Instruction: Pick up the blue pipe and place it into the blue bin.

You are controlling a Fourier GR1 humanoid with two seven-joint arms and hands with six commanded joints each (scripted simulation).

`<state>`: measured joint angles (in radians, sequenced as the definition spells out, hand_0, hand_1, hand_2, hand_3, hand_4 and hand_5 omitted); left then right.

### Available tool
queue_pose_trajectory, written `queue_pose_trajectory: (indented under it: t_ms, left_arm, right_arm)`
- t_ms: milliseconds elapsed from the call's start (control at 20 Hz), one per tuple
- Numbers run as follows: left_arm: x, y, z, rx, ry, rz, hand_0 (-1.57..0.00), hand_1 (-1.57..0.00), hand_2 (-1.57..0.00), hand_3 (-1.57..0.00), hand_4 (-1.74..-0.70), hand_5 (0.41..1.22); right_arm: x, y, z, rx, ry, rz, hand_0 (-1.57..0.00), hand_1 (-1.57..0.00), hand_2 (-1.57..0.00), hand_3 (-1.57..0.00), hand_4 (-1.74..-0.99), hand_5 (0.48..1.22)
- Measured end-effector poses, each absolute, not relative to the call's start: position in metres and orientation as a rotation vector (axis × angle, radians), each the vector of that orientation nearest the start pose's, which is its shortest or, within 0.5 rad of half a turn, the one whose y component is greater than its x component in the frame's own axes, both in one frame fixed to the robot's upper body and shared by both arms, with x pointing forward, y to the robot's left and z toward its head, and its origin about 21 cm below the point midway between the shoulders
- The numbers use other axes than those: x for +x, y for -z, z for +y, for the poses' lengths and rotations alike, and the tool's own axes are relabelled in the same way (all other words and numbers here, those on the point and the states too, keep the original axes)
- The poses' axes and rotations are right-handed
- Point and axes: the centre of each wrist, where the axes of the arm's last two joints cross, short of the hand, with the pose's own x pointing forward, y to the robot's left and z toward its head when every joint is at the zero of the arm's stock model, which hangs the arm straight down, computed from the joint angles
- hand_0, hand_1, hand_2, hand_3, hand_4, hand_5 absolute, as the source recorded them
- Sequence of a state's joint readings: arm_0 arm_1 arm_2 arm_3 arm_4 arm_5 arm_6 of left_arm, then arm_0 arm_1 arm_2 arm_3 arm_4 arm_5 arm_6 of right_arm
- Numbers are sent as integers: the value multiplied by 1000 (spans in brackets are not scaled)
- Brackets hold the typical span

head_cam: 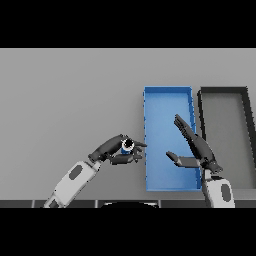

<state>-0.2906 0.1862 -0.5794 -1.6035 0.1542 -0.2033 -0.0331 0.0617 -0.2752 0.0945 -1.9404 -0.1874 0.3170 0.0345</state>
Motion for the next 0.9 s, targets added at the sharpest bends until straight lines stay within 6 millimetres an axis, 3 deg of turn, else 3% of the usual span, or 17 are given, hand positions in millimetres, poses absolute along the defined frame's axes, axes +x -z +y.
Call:
queue_pose_trajectory:
  t_ms: [250,500,900]
  left_arm:
    - [261,-51,108,-619,808,-1649,-1571,-1571,-1571,-1438,-1732,1221]
    - [258,-47,110,-613,824,-1650,-1571,-1571,-1571,-1437,-1732,1221]
    - [267,-47,108,-654,811,-1659,-1571,-1571,-1571,-1504,-1730,1221]
  right_arm:
    - [224,-133,-229,423,-728,-1775,1,1,1,1,-1301,520]
    - [235,-160,-198,508,-920,-1758,1,1,1,1,-1303,532]
    - [258,-173,-148,592,-1120,-1686,1,1,1,1,-1233,528]
